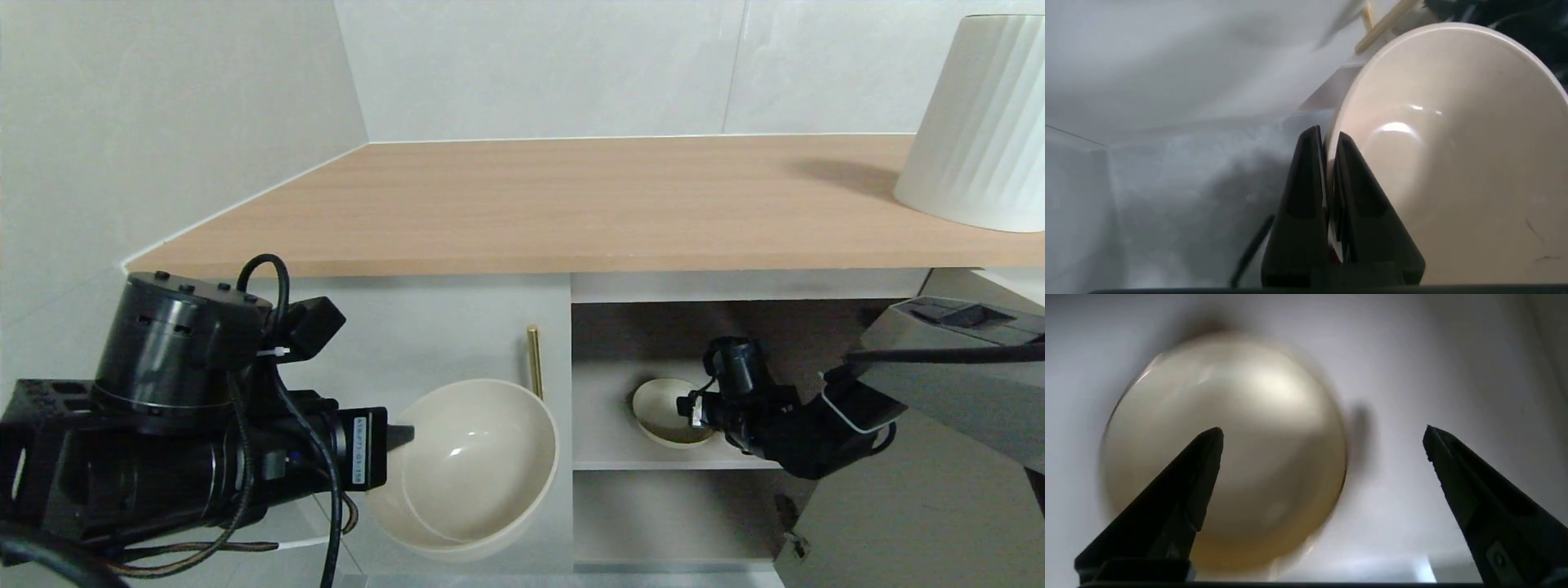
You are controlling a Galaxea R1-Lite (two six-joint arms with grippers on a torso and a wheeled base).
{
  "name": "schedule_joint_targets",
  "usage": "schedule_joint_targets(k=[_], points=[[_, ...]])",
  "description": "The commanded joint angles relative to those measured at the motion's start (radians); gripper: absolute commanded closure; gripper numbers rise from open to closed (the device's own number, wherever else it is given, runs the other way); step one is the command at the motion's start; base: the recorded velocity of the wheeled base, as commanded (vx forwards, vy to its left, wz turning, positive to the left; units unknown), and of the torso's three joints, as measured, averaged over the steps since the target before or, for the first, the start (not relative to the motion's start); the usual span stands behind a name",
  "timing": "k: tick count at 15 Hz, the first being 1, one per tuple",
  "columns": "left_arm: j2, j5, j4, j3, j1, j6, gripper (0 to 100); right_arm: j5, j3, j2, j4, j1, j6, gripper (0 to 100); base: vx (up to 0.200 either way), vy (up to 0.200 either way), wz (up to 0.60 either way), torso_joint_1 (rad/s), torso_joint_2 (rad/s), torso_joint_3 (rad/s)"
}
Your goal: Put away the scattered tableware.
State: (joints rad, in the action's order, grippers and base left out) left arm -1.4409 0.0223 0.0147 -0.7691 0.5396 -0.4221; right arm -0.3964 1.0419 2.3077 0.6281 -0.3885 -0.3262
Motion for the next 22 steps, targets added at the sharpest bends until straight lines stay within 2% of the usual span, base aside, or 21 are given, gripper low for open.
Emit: schedule_joint_targets(k=[1, 2, 3, 4, 5, 7, 10, 12, 13, 16, 22], points=[[-0.069, 0.001, 0.079, 0.056, 0.053, 0.036, 100, 0.099, -0.168, -0.312, -0.148, -0.104, 0.003, 0, 0.0, 0.0, 0.0, 0.0, 0.0, 0.0], [-0.087, 0.004, 0.12, 0.071, 0.063, 0.045, 100, 0.125, -0.183, -0.36, -0.179, -0.118, 0.003, 0, 0.0, 0.0, 0.0, 0.0, 0.0, 0.0], [-0.133, 0.024, 0.215, 0.097, 0.076, 0.092, 100, 0.191, -0.195, -0.481, -0.281, -0.151, 0.01, 0, 0.0, 0.0, 0.0, 0.0, 0.0, 0.0], [-0.167, 0.048, 0.254, 0.102, 0.083, 0.115, 100, 0.228, -0.191, -0.559, -0.37, -0.176, 0.022, 0, 0.0, 0.0, 0.0, 0.0, 0.0, 0.0], [-0.194, 0.073, 0.268, 0.102, 0.097, 0.121, 100, 0.254, -0.187, -0.629, -0.432, -0.202, 0.024, 0, 0.0, 0.0, 0.0, 0.0, 0.0, 0.0], [-0.22, 0.079, 0.269, 0.102, 0.108, 0.123, 100, 0.268, -0.191, -0.691, -0.455, -0.225, 0.024, 0, 0.0, 0.0, 0.0, 0.0, 0.0, 0.0], [-0.299, 0.08, 0.3, 0.111, 0.2, 0.121, 100, 0.268, -0.192, -0.737, -0.524, -0.329, 0.024, 0, 0.0, 0.0, 0.0, 0.0, 0.0, 0.0], [-0.312, 0.082, 0.318, 0.111, 0.204, 0.121, 100, 0.269, -0.195, -0.734, -0.53, -0.346, 0.024, 0, 0.0, 0.0, 0.0, 0.0, 0.0, 0.0], [-0.323, 0.103, 0.349, 0.117, 0.214, 0.121, 100, 0.269, -0.197, -0.725, -0.551, -0.388, 0.024, 0, 0.0, 0.0, 0.0, 0.0, 0.0, 0.0], [-0.32, 0.105, 0.357, 0.119, 0.235, 0.121, 100, 0.269, -0.197, -0.694, -0.579, -0.432, 0.024, 0, 0.0, 0.0, 0.0, 0.0, 0.0, 0.0], [-0.314, 0.137, 0.406, 0.117, 0.257, 0.12, 100, 0.304, -0.186, -0.605, -0.573, -0.444, 0.018, 0, 0.0, 0.0, 0.0, 0.0, 0.0, 0.0]])
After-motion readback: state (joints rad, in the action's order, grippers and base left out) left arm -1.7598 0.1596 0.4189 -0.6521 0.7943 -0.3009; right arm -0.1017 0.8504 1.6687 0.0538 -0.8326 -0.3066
